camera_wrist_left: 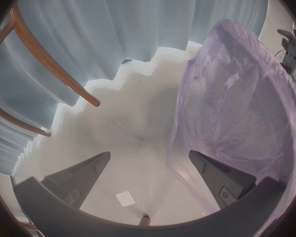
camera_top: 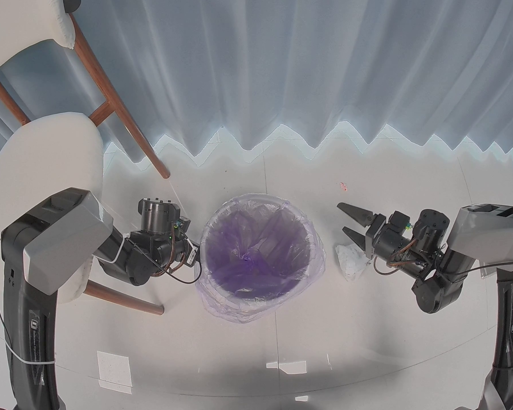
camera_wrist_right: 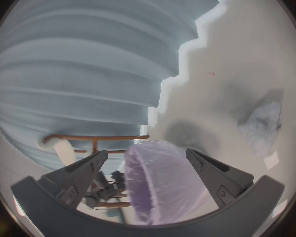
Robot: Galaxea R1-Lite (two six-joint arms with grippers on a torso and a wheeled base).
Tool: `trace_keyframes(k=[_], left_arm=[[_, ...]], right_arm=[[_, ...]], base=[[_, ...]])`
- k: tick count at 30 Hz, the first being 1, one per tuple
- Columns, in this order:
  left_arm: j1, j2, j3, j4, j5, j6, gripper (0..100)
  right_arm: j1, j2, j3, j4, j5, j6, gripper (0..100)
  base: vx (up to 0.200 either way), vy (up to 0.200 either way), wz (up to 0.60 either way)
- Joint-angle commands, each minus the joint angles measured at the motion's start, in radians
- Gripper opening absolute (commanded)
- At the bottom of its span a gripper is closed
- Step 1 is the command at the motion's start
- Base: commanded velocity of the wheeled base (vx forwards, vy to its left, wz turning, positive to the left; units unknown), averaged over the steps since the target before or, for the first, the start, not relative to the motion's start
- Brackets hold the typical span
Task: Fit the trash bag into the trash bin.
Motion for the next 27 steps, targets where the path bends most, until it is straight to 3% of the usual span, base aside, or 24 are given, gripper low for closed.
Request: trace_keyframes(k=[1,5,9,11,13,22,27], left_arm=[[-0.020,-0.008,0.003,0.000,-0.002,0.001,100],[-0.029,-0.052,0.014,-0.002,-0.005,0.008,100],[-0.049,-0.126,0.075,-0.008,-0.005,0.013,100],[-0.059,-0.164,0.116,-0.002,0.000,0.013,100],[-0.051,-0.177,0.139,0.000,0.001,0.013,100],[0.020,-0.206,0.164,-0.003,0.001,0.014,100],[0.010,-0.255,0.159,-0.006,-0.005,0.014,100]], right_arm=[[-0.077,-0.169,0.045,-0.018,0.184,0.217,100],[-0.083,-0.159,0.056,-0.018,0.269,0.229,100],[-0.111,-0.103,0.058,-0.018,0.397,0.233,100],[-0.138,-0.066,0.075,-0.018,0.548,0.226,100],[-0.154,-0.050,0.070,-0.018,0.603,0.226,100],[-0.152,0.015,0.039,-0.018,0.603,0.206,100],[-0.152,0.021,0.035,-0.018,0.604,0.200,100]], base=[[0.000,0.000,0.00],[0.000,0.000,0.00],[0.000,0.000,0.00],[0.000,0.000,0.00],[0.000,0.000,0.00],[0.000,0.000,0.00],[0.000,0.000,0.00]])
